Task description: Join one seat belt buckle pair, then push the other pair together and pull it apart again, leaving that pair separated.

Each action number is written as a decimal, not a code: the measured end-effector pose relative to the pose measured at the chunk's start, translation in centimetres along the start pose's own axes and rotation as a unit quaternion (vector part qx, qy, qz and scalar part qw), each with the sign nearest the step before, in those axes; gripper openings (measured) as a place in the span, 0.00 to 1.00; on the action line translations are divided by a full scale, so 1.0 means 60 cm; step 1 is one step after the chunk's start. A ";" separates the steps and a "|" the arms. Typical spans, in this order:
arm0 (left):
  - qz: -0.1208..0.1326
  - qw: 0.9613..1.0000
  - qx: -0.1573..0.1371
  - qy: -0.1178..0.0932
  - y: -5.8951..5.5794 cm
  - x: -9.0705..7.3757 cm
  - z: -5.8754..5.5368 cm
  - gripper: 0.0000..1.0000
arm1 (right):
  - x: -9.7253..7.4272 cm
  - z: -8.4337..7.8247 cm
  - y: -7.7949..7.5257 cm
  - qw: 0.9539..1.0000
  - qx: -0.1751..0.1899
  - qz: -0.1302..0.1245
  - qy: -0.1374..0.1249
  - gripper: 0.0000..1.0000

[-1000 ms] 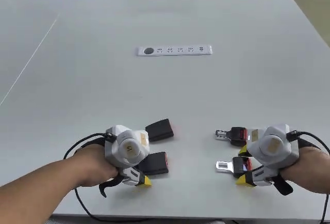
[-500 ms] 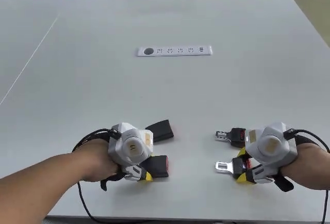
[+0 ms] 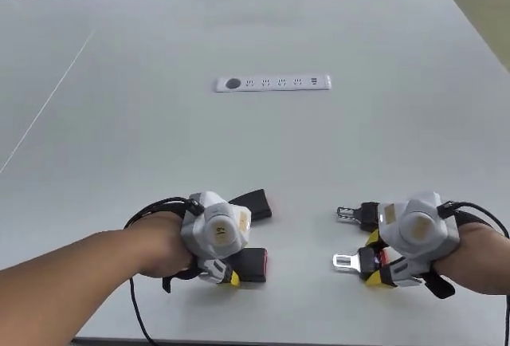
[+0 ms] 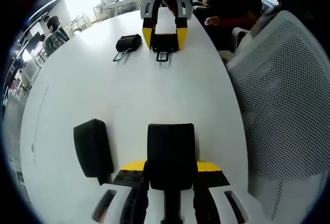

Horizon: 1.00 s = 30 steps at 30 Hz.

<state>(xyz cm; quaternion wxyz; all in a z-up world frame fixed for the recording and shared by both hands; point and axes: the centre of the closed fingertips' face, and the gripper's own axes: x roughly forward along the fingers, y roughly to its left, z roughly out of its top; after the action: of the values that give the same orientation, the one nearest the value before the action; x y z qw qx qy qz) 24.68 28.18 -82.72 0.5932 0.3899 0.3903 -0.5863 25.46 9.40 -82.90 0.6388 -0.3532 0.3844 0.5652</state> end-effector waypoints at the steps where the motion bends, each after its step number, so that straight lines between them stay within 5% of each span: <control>1: 0.000 1.000 0.000 0.000 0.000 0.000 0.000 0.33 | 0.002 0.006 -0.003 1.000 -0.001 -0.007 -0.005 0.35; 30: 0.003 1.000 -0.005 0.013 -0.002 0.004 0.003 0.33 | 0.075 0.151 0.030 0.999 -0.021 0.011 -0.034 0.35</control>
<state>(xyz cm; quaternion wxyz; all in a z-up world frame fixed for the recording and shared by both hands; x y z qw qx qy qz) 24.58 27.96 -82.87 0.5920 0.3960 0.3994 -0.5773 24.77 19.64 -82.84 0.6377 -0.3425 0.3546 0.5919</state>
